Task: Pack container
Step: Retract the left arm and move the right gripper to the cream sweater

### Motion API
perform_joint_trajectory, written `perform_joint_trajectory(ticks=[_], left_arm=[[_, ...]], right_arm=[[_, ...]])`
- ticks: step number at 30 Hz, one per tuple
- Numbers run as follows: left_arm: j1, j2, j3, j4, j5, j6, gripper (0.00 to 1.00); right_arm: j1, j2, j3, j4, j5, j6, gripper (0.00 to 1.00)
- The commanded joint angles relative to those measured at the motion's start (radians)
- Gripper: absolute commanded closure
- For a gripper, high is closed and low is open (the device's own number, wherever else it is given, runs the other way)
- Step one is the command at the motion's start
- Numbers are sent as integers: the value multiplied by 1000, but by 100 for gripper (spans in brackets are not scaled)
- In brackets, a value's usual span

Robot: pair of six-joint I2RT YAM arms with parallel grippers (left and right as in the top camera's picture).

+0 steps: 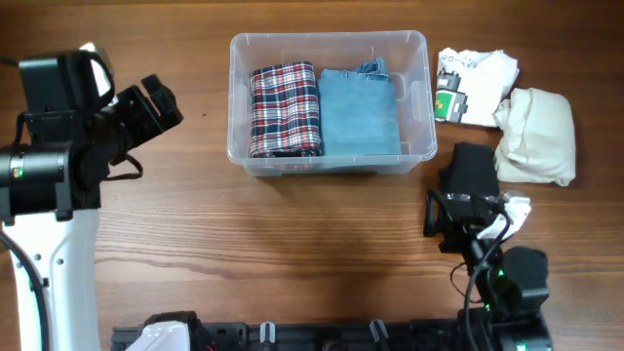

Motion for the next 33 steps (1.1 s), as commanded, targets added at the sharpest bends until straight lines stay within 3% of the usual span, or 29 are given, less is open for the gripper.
perform_joint_trajectory(ticks=[1,3,5,8,10,15,21,33], left_arm=[[10,1,-2,0,-10,9,1],[10,1,-2,0,-10,9,0],[10,1,-2,0,-10,9,0],[10,1,-2,0,-10,9,0],[10,1,-2,0,-10,9,0],[10,1,-2,0,-10,9,0],[10,1,-2,0,-10,9,0],[10,1,-2,0,-10,9,0]], right_arm=[[-8,277,211,-37,-13,-15,0],[-33,529,384,-100,-55,-16,0],[-85,752,561,-147,-159,-106,0],[-251,1051,839,-295,-362,-223,0],[-364,1170,922,-339,-424,-230,0],[-639,1313,936,-346,-471,-264,0],[-872,1443,936,-200,-460,-306,0],[-950,1757,936,-67,-489,-471,0]])
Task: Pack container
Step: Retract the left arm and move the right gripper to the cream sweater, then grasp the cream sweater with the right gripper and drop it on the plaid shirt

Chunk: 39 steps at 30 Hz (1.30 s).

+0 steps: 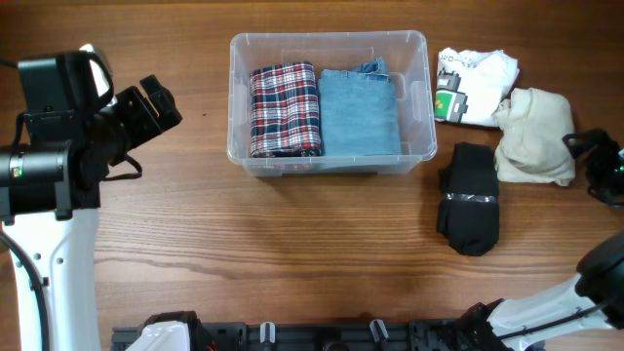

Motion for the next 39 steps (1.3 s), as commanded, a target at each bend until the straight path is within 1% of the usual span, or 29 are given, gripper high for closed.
perform_joint_trajectory(ticks=[1,3,4,5,6,8,9,10,11,13,15,16,17,20,23,25,26,28,29,31,32,35,37,39], left_arm=[[5,0,0,3,-10,9,0],[5,0,0,3,-10,9,0],[5,0,0,3,-10,9,0],[5,0,0,3,-10,9,0],[5,0,0,3,-10,9,0],[5,0,0,3,-10,9,0],[5,0,0,3,-10,9,0],[5,0,0,3,-10,9,0],[5,0,0,3,-10,9,0],[5,0,0,3,-10,9,0],[5,0,0,3,-10,9,0],[5,0,0,3,-10,9,0],[5,0,0,3,-10,9,0],[5,0,0,3,-10,9,0],[5,0,0,3,-10,9,0],[5,0,0,3,-10,9,0],[5,0,0,3,-10,9,0],[5,0,0,3,-10,9,0],[5,0,0,3,-10,9,0],[5,0,0,3,-10,9,0],[5,0,0,3,-10,9,0],[5,0,0,3,-10,9,0],[5,0,0,3,-10,9,0],[5,0,0,3,-10,9,0]], right_arm=[[5,88,14,41,-85,-82,1],[24,147,14,58,-129,-92,6],[39,169,14,59,-152,-96,16],[50,178,14,61,-171,-101,19],[68,182,14,61,-177,-102,26],[94,179,14,55,-177,-101,51],[101,172,14,45,-177,-97,65],[101,152,15,34,-177,-50,76],[93,101,18,29,-201,17,80],[91,-6,25,32,-294,76,83],[102,-192,34,34,-422,149,93],[114,-276,34,45,-468,171,96],[130,-354,34,54,-502,172,96],[236,-578,34,55,-517,203,96],[413,-694,34,93,-512,278,96],[592,-708,34,137,-432,375,96],[652,-703,32,148,-390,405,96],[862,-660,32,168,-186,524,96],[935,-631,32,174,-101,585,96],[1087,-539,32,181,100,768,96],[1141,-487,32,204,159,836,96],[1250,-325,32,352,193,941,96],[1280,-221,32,441,204,1030,96],[1298,-117,32,542,202,1077,96]])
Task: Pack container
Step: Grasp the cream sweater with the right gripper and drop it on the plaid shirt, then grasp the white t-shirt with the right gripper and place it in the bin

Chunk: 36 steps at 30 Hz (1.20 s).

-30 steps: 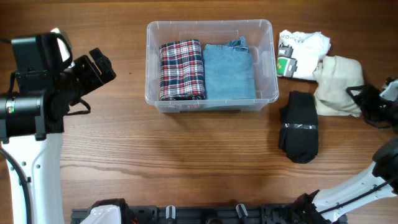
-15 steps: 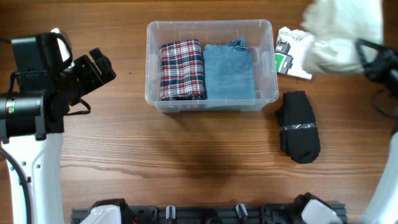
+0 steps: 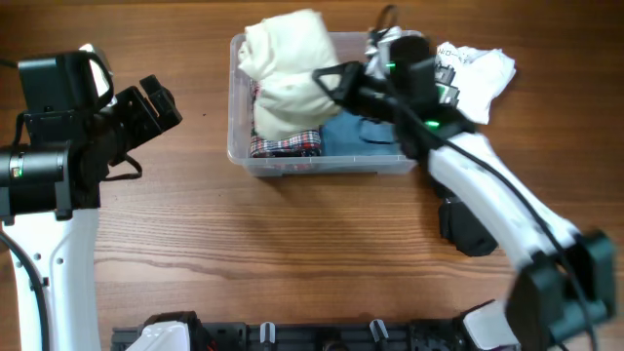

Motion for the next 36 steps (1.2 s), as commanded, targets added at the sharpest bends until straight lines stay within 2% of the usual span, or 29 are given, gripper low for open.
perform_joint_trajectory(ticks=[1,3,4,5,8,15,18,19,21,23,25,28,33,36], left_arm=[[5,0,0,2,-10,9,0],[5,0,0,2,-10,9,0],[5,0,0,2,-10,9,0],[5,0,0,2,-10,9,0],[5,0,0,2,-10,9,0],[5,0,0,2,-10,9,0],[5,0,0,2,-10,9,0],[5,0,0,2,-10,9,0],[5,0,0,2,-10,9,0],[5,0,0,2,-10,9,0],[5,0,0,2,-10,9,0],[5,0,0,2,-10,9,0],[5,0,0,2,-10,9,0],[5,0,0,2,-10,9,0]], right_arm=[[22,117,10,132,56,180,96],[28,174,10,139,57,195,89],[31,189,10,139,48,187,77],[34,196,10,139,34,158,57],[39,188,10,135,-40,42,35],[-34,2,10,78,-34,-219,36],[-189,-154,10,-99,-34,-397,39],[-245,-184,10,-156,-34,-439,36],[-445,-220,10,-313,-34,-563,13],[-656,-183,10,-445,-34,-676,8],[-797,-106,10,-483,-38,-734,7],[-886,39,10,-453,-46,-750,6],[-882,234,10,-308,-175,-749,7],[-854,341,10,-198,-204,-642,7]])
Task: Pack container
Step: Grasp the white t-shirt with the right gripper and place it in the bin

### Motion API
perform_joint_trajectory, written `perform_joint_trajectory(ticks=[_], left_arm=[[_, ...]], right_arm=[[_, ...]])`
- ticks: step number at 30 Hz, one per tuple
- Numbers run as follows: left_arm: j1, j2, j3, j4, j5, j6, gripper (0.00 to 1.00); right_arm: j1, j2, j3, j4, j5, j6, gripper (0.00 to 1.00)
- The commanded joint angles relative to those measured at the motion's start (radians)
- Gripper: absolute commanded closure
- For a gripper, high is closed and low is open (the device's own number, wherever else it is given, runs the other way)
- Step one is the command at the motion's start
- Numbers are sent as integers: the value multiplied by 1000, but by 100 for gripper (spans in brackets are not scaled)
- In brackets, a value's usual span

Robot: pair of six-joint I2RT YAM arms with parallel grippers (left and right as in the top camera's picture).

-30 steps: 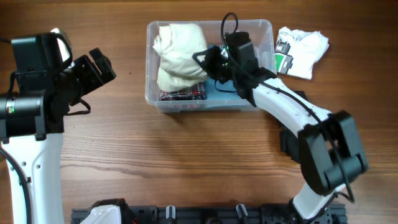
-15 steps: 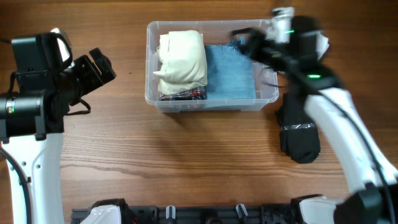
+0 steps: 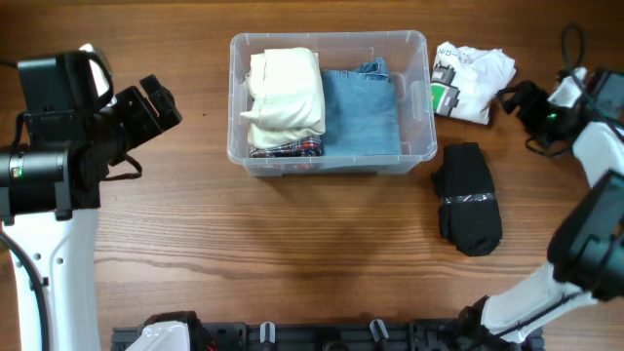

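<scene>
The clear plastic container (image 3: 330,39) stands at the back middle of the table. Inside it, a cream garment (image 3: 285,88) lies on a plaid garment (image 3: 291,149) on the left, with folded blue denim (image 3: 361,112) on the right. Outside to the right lie a white printed garment (image 3: 475,76) and a black folded garment (image 3: 468,200). My right gripper (image 3: 517,100) hovers just right of the white garment, holding nothing, its fingers looking parted. My left gripper (image 3: 162,105) hangs open at the far left, away from the container.
The left arm's white body (image 3: 54,195) fills the left side. The right arm (image 3: 595,146) runs down the right edge. A dark rail (image 3: 322,336) lines the front edge. Bare wood lies in front of the container.
The cream garment, held over the container's left side, now lies in it on the plaid garment. My right gripper has let go and moved to the far right beside the white garment.
First my right gripper was near the black garment, with the cream garment outside at the right. Then it was at the cream garment's right edge. Then it held that garment above the container. Now the garment lies inside and the gripper is back at the right.
</scene>
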Motion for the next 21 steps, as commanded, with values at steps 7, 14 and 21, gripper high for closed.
perform_joint_trajectory(ticks=[7,14,21], left_arm=[[5,0,0,3,-10,9,0],[5,0,0,3,-10,9,0],[5,0,0,3,-10,9,0]], right_arm=[[113,188,-2,223,-125,147,29],[113,163,-1,212,-159,248,96],[99,-152,0,155,-452,270,96]])
